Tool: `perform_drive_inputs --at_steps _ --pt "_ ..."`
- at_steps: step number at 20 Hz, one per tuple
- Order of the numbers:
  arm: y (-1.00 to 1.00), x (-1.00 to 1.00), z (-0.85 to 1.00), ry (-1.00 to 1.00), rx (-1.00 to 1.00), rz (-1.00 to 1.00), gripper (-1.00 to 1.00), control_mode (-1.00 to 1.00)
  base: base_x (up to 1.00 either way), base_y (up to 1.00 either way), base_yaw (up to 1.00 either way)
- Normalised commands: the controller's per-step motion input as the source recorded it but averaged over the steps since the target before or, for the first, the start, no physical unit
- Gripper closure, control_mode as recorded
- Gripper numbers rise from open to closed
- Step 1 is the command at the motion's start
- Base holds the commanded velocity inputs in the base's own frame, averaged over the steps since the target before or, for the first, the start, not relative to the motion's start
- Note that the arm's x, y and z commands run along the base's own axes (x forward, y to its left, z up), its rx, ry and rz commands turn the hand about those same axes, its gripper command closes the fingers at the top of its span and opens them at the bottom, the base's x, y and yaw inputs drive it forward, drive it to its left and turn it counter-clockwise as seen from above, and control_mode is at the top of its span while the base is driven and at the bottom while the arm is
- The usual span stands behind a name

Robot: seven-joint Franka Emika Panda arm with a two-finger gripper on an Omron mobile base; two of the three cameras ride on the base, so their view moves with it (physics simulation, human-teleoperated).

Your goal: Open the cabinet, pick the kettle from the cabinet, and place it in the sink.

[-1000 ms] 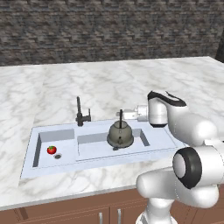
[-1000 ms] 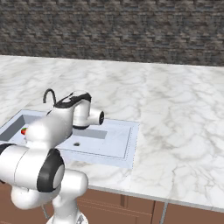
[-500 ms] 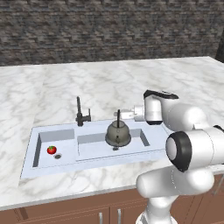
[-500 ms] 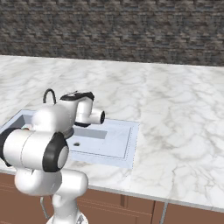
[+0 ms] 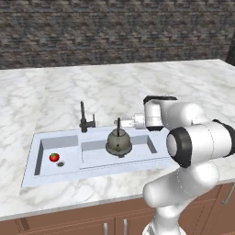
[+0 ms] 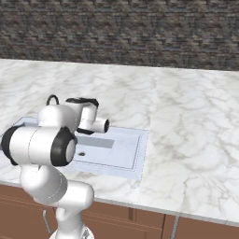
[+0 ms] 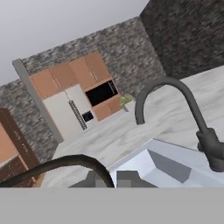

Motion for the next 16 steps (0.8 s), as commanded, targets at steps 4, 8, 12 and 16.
perform_drive_inputs --at_steps 4,8,12,16 --pt "0.22 0.17 -0.23 0.05 -0.01 0.00 1.00 -1.00 0.00 0.00 0.00" --pt "0.10 0.15 -0.23 0.01 0.00 0.00 1.00 -1.00 0.00 0.00 0.00" --pt "0.10 0.18 -0.20 0.00 -0.01 0.00 1.00 -1.00 0.00 0.00 0.00" --pt "0.12 0.18 -0.25 0.00 -0.05 0.00 1.00 -1.00 0.00 0.00 0.00"
